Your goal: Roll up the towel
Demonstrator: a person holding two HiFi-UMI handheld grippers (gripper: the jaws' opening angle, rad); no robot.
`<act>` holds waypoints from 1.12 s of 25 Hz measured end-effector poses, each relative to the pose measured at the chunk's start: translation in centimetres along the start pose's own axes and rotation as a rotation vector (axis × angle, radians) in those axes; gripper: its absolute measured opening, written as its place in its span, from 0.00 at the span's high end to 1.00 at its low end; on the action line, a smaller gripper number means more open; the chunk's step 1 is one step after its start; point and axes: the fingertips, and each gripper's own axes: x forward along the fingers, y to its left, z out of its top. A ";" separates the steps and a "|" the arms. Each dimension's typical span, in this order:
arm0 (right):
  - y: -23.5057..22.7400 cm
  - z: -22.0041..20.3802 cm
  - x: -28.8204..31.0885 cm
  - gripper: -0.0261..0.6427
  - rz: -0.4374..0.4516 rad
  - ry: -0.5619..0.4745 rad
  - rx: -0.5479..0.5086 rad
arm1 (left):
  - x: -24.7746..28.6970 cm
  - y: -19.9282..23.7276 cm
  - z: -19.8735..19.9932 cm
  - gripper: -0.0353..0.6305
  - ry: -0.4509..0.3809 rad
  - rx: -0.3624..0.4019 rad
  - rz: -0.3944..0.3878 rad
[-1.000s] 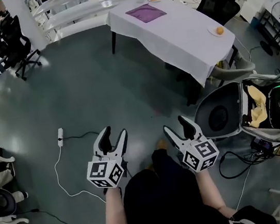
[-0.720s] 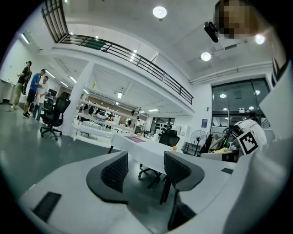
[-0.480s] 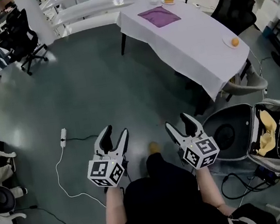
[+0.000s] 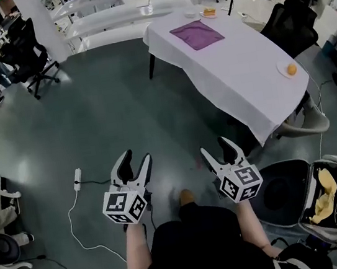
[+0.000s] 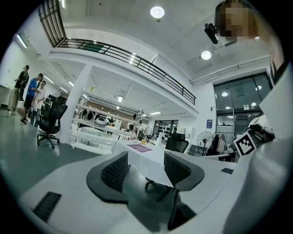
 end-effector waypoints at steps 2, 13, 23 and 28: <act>-0.6 0.4 1.6 0.50 0.016 0.006 0.000 | 1.3 0.8 0.0 0.57 0.000 -0.005 0.011; -4.2 1.5 6.5 0.50 0.043 0.006 -0.008 | 6.7 2.7 0.0 0.57 -0.027 -0.025 0.038; -4.9 1.6 6.8 0.50 0.048 0.029 0.006 | 6.4 2.2 -1.1 0.57 0.007 -0.051 0.067; -5.1 1.7 7.9 0.50 0.070 0.048 0.035 | 7.6 2.6 -1.0 0.57 0.009 -0.067 0.069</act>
